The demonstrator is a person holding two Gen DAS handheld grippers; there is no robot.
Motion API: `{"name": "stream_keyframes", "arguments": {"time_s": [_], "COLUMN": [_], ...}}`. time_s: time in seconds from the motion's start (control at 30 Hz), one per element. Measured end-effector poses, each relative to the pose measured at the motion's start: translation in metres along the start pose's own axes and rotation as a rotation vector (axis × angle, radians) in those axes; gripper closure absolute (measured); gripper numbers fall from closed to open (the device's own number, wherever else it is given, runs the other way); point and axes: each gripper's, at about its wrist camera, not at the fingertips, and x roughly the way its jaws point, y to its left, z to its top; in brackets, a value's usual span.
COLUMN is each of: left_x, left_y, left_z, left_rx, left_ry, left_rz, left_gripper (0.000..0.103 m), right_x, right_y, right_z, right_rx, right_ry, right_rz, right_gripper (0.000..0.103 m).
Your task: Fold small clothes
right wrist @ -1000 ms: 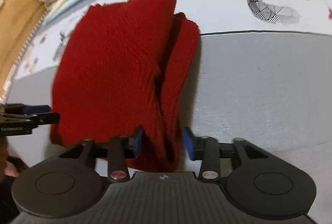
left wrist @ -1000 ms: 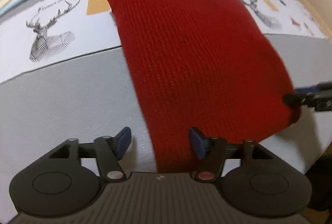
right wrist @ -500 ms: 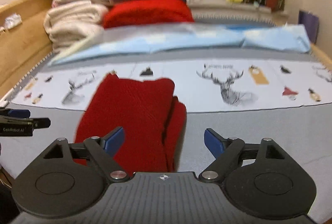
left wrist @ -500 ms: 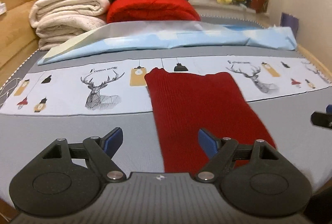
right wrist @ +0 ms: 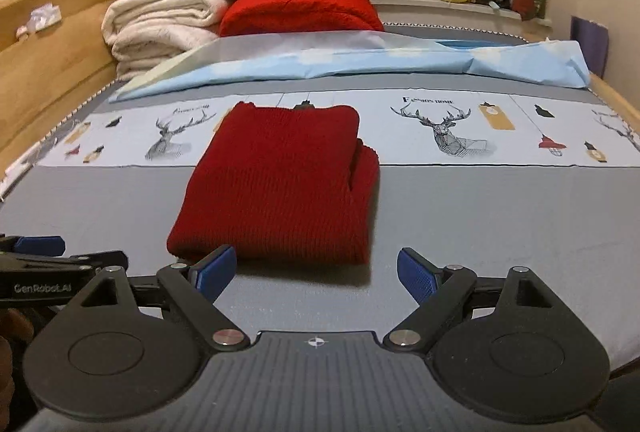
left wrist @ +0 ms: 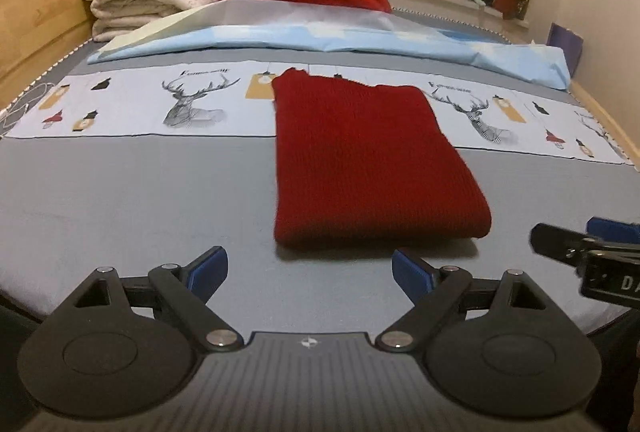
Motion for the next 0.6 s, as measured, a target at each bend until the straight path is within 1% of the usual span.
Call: {"name": "stream_keyframes", "arguments": {"time_s": [0.1,0.23,0.6], "left_x": [0.004,0.008,0.013], "left_y": [-0.004,-0.005,-0.004], "left_z": [-0.002,-0.001,-0.001], "left_rx": [0.005,0.017,0.011], "left_ry": [0.006,0.008,0.021], "left_rz": [0.001,-0.006,-0.028], "left_gripper": [0.011,0.011,0.011], "right_x": [0.006,0.013,0.02], "right_y": [-0.002,0.001,0.018], "right_z": [0.0,-0.001,-0.003], "right_rx": [0.029,0.037,-0.028], "right_ry": [0.017,0.029,0.038], "right_rz": [0.003,0.0,0.032], "right_gripper": [0.015,0.015,0.015]}}
